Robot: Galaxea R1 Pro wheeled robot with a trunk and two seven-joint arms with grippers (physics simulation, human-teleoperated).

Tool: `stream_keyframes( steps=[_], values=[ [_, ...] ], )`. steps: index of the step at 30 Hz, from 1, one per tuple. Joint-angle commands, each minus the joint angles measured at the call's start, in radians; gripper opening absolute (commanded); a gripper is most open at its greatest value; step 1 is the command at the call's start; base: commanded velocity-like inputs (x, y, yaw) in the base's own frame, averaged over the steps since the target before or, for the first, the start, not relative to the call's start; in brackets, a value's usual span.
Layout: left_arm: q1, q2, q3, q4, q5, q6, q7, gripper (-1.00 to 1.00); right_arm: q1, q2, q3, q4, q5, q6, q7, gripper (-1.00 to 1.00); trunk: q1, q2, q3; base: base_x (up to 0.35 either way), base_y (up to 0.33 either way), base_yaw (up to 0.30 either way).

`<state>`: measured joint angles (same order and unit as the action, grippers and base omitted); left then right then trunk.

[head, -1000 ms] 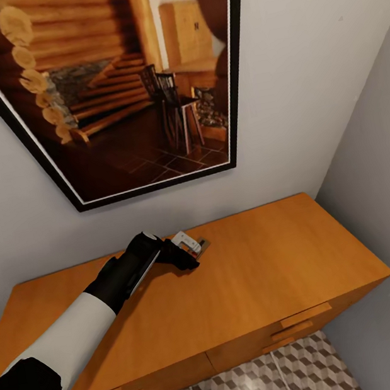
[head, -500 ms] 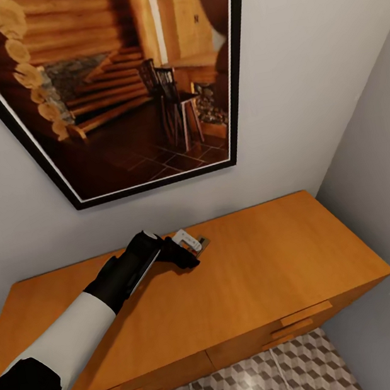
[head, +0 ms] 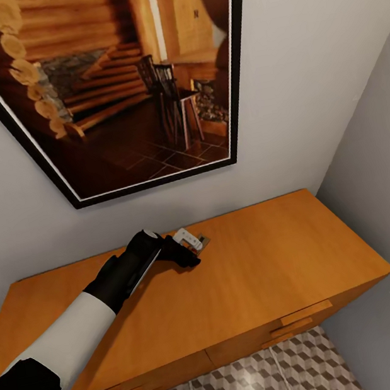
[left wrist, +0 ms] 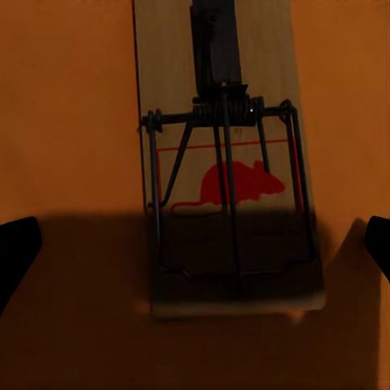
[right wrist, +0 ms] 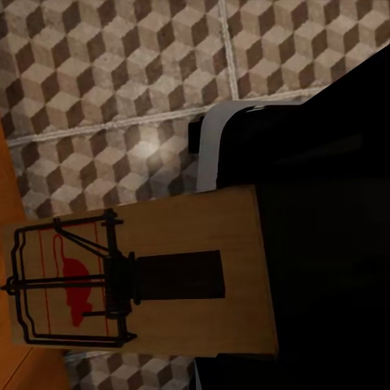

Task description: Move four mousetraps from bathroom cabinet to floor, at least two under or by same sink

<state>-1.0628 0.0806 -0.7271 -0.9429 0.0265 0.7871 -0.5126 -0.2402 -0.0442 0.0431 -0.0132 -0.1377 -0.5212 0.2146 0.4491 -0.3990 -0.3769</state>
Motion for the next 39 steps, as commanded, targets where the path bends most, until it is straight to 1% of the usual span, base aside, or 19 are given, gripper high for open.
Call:
stream_keyframes(
  steps=[1, 14, 15, 39],
  values=[
    [0.0, 0.001, -0.003, 0.038, 0.021, 0.011, -0.001, 1.0, -0.001, 0.0, 0.004, 0.001, -0.014, -0.002, 0.009, -1.0, 0.001, -0.001, -0.002, 0.0, 0.0, 0.0],
    [0.0, 0.001, -0.003, 0.037, 0.018, 0.011, -0.001, 1.0, -0.001, 0.0, 0.004, 0.001, -0.014, -0.002, 0.008, -1.0, 0.001, -0.001, -0.002, 0.0, 0.0, 0.0],
    [0.0, 0.001, -0.003, 0.037, 0.018, 0.011, -0.001, -1.0, -0.001, -0.001, 0.004, 0.001, -0.014, -0.002, 0.008, -1.0, 0.001, -0.001, -0.002, 0.0, 0.0, 0.0],
    [0.0, 0.001, -0.002, 0.028, 0.018, 0.011, -0.003, -1.0, -0.001, 0.0, 0.004, 0.001, -0.014, -0.002, 0.008, -1.0, 0.001, -0.001, -0.002, 0.0, 0.0, 0.0]
  ],
)
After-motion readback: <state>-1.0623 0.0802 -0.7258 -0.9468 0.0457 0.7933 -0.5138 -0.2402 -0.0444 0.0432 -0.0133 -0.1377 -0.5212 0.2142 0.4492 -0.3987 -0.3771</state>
